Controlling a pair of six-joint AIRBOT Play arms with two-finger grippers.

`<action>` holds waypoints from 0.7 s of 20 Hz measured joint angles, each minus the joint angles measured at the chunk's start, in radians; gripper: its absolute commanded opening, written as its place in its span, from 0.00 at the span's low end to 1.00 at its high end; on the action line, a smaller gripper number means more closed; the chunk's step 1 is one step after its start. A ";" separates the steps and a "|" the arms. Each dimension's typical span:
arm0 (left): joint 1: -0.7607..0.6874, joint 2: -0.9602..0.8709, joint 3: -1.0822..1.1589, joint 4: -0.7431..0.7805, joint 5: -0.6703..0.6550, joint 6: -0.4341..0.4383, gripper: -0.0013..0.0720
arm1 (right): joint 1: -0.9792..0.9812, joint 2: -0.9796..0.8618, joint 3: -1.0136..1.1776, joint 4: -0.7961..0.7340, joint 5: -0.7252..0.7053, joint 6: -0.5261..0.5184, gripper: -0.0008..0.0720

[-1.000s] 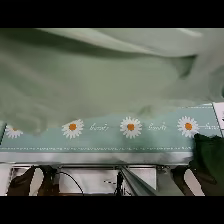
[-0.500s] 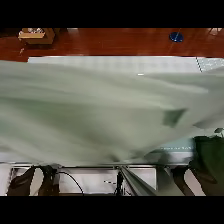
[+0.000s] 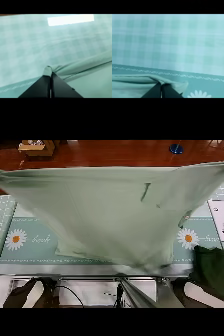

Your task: Fold the shirts.

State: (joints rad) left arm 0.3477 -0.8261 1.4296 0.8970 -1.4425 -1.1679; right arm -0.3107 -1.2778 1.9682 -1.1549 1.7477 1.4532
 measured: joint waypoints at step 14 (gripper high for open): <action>-0.174 -0.615 -0.034 -0.042 0.444 0.082 0.05 | 0.159 -0.472 -0.003 -0.016 -0.382 -0.026 0.05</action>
State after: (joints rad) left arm 0.1734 -1.4410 1.3960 0.8555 -0.9985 -1.0859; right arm -0.1513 -1.7493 1.9652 -1.1713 1.3655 1.4277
